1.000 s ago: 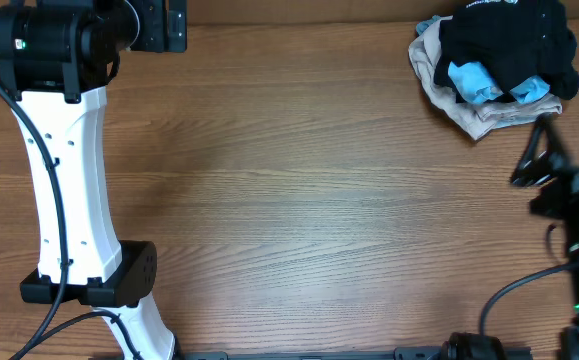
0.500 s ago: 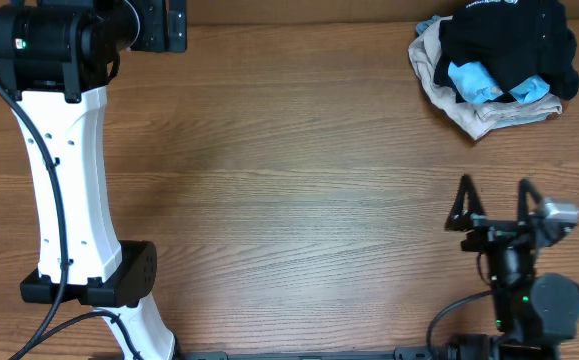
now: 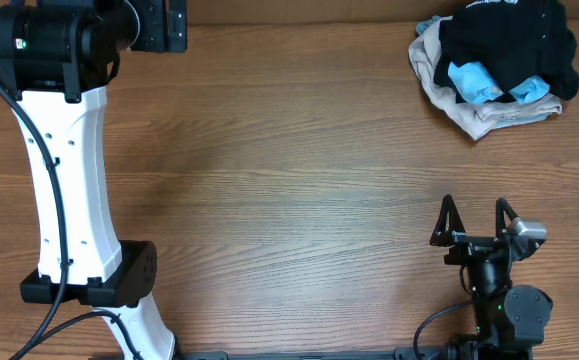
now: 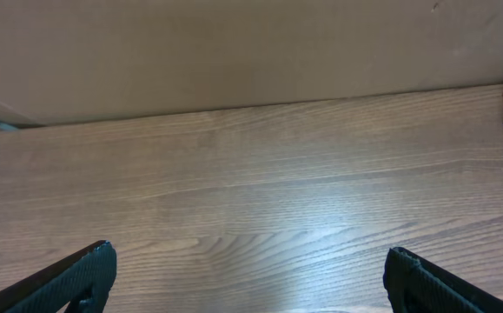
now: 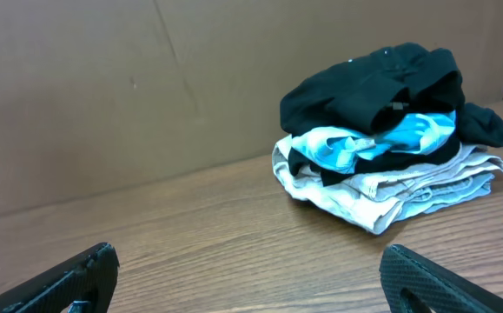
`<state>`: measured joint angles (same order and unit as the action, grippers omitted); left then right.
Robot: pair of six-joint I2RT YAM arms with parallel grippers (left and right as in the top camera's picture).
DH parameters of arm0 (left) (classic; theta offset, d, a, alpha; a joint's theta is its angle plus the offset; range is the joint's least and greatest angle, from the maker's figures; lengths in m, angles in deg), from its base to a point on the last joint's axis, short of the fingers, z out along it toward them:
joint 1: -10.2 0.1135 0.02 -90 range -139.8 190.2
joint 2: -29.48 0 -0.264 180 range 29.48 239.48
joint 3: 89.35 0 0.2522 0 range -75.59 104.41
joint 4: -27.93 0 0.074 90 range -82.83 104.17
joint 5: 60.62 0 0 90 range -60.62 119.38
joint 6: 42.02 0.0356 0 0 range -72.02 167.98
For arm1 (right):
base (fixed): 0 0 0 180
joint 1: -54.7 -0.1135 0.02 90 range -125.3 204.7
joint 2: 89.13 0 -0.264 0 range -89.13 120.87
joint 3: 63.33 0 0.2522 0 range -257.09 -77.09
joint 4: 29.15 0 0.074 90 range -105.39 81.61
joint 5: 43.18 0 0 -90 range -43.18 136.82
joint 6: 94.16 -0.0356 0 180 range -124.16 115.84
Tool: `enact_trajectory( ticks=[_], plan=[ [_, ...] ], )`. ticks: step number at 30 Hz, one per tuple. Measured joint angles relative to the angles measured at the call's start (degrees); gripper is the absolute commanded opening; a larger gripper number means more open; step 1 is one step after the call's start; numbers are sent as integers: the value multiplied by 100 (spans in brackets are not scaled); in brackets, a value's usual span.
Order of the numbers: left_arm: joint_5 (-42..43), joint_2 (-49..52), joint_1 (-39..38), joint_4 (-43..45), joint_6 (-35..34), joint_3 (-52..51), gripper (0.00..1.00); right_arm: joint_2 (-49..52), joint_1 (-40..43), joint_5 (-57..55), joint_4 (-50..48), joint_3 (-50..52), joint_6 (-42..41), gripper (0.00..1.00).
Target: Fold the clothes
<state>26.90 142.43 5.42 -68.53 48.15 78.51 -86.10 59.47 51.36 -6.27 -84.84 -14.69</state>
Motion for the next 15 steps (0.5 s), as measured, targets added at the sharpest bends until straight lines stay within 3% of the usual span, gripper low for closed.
enact_trajectory(
  ticks=[15],
  plan=[
    [0, 2, 0, -2, 0, 0, 100, -216, 0, 122, -411, 669, 2, 100]
  ],
)
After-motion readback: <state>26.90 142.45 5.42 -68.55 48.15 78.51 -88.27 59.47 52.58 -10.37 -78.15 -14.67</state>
